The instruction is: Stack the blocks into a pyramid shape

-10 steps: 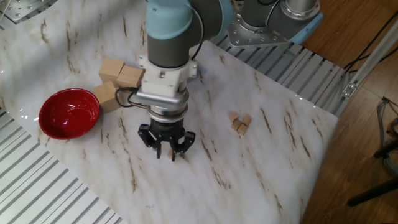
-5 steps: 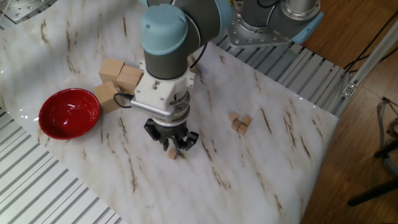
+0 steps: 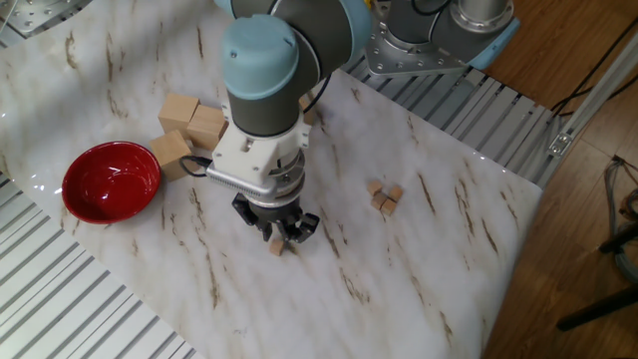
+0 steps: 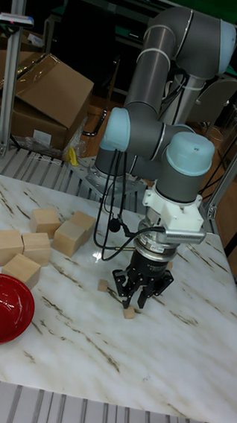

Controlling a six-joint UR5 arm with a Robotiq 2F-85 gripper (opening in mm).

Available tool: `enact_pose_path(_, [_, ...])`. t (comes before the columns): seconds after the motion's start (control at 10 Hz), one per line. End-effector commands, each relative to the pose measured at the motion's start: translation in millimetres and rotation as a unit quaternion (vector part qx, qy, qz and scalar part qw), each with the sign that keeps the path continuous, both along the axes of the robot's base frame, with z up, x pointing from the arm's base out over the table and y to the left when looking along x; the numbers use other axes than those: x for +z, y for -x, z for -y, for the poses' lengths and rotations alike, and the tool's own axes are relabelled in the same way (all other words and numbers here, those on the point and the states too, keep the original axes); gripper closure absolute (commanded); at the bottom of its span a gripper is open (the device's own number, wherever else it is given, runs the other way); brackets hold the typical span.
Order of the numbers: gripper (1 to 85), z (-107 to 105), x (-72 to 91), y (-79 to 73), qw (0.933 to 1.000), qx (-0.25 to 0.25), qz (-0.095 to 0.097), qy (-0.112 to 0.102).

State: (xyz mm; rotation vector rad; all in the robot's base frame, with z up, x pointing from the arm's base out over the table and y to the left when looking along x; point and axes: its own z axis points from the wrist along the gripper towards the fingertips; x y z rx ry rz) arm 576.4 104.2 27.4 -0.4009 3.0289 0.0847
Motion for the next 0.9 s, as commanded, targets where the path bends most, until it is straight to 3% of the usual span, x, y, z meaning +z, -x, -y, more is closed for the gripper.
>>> enact_pose_path(0.0, [49.0,-0.6,-0.2,-2.3,0.9999,-0.011,-0.004,-0.003])
enact_pose_path(0.4, [49.0,-2.7,-1.2,-0.6,0.9998,-0.016,-0.008,-0.008])
enact_pose_path(0.5, [49.0,-7.5,-0.7,-1.4,0.9996,-0.023,-0.007,-0.018])
enact_pose_path(0.8, [49.3,-4.3,-0.7,-4.9,0.9998,-0.015,0.001,-0.011])
